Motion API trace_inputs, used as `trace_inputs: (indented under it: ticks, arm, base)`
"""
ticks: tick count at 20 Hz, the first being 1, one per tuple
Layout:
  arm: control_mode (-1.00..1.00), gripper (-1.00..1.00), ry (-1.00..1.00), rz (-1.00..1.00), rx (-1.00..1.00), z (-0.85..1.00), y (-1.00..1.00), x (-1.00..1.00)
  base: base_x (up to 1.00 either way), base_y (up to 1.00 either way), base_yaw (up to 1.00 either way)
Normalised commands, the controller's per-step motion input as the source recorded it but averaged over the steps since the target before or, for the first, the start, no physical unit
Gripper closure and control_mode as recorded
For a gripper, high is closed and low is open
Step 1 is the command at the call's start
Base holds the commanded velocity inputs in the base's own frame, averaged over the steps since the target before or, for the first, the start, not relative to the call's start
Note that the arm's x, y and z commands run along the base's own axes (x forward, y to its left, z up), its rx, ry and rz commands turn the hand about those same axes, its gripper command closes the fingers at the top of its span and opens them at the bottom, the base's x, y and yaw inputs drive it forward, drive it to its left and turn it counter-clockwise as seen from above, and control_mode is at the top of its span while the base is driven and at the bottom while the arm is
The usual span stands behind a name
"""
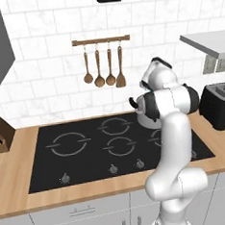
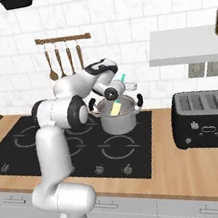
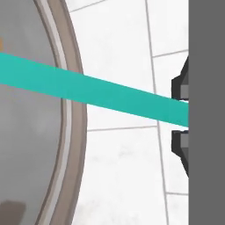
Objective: Put the potato and cucumber in the pot. Retrieve the spatula and lightly stir the vegetables in the pot.
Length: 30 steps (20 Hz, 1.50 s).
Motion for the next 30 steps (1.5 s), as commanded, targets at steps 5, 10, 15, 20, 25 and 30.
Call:
trace_inputs:
  ticks: [5, 10, 15, 20, 25, 30]
  arm:
    - [-1.0, 1.0, 0.08, 0.0, -0.01, 0.0, -0.28, -0.22]
    - [-1.0, 1.0, 0.0, 0.0, 0.0, 0.0, -0.41, -0.21]
    - [-1.0, 1.0, -0.12, 0.04, -0.05, -0.3, 0.11, -0.08]
    - [-1.0, 1.0, -0.06, 0.04, 0.01, -0.65, 0.11, -0.07]
    - [-1.0, 1.0, 0.0, 0.01, 0.05, -0.93, 0.01, -0.06]
    - [-1.0, 1.0, 0.0, 0.0, 0.1, -0.83, 0.1, -0.01]
  base:
    - [0.0, 0.0, 0.0]
    - [0.0, 0.0, 0.0]
    - [0.0, 0.0, 0.0]
    - [0.0, 0.0, 0.0]
    - [0.0, 0.0, 0.0]
    - [0.0, 0.0, 0.0]
